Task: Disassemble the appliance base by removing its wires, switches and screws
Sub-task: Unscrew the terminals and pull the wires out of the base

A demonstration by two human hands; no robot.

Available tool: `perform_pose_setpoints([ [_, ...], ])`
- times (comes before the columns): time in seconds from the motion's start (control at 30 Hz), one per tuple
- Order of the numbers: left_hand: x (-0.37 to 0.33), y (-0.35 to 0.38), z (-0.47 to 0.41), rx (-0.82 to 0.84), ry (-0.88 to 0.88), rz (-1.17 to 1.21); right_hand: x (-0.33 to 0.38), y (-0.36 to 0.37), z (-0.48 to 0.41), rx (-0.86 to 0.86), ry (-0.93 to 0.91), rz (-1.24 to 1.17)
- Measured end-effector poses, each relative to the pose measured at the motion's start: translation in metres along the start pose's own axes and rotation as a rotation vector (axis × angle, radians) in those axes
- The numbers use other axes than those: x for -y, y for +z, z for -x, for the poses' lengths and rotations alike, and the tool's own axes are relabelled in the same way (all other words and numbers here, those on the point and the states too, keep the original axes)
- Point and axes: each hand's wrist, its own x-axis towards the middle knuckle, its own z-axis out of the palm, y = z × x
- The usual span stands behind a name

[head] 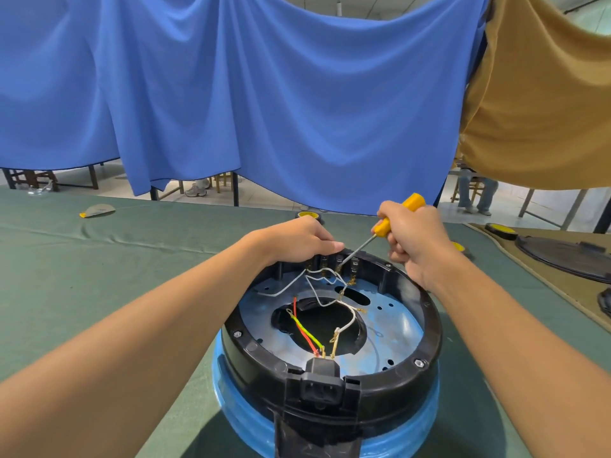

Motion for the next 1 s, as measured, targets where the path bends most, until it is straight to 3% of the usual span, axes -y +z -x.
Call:
perform_pose_setpoints([
  [0.27,0.0,0.002,0.0,-0.012,0.039,-0.046,-0.014,-0.012,0.022,-0.022,-0.187,0.01],
  [1.0,0.002,0.001,-0.001,-0.013,0.036,-0.042,-0.016,-0.01,0.017,-0.068,-0.185,-0.014],
])
